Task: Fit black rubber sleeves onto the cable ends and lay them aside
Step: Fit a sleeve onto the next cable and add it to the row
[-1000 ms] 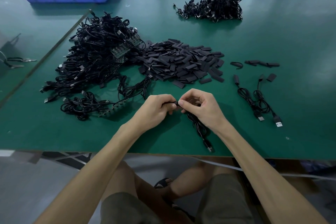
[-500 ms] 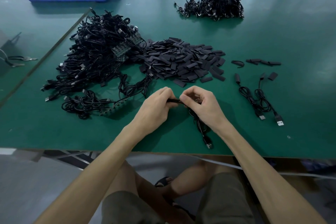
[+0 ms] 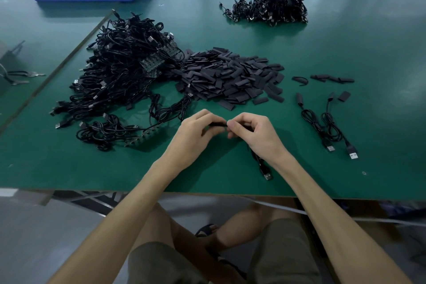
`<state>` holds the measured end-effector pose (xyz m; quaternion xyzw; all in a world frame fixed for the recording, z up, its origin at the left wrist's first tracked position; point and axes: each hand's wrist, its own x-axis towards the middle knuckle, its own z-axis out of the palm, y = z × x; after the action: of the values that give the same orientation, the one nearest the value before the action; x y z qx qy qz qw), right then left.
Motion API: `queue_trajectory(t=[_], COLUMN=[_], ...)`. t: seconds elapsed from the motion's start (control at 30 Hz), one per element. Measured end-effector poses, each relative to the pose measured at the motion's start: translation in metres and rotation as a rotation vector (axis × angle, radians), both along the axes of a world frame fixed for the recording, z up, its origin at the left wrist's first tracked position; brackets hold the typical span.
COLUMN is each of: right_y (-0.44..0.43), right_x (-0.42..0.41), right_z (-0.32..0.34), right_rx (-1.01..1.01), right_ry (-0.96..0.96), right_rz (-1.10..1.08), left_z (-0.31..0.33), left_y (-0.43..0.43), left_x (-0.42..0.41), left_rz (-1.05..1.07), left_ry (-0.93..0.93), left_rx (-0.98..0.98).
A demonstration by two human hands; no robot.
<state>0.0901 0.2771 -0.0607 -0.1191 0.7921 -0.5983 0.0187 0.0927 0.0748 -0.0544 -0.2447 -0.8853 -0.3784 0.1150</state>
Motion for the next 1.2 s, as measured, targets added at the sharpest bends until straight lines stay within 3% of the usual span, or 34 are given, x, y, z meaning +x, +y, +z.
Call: queue_trajectory(t=[0.47, 1.2], right_y=[0.0009, 0.0027], right_x=[-0.0036, -0.0003], right_z=[-0.0049, -0.0001], right_rx=[-0.017, -0.068], right_ry=[-0.024, -0.034], right_rz=[0.055, 0.091], left_z=[0.0011, -0.0012], left_y=[-0.0033, -0.0021], left_x=[-0.0037, 0.0005], left_rz=[0.019, -0.003], left_ry=[-0.068, 0.089], left_rx=[0.173, 0.103])
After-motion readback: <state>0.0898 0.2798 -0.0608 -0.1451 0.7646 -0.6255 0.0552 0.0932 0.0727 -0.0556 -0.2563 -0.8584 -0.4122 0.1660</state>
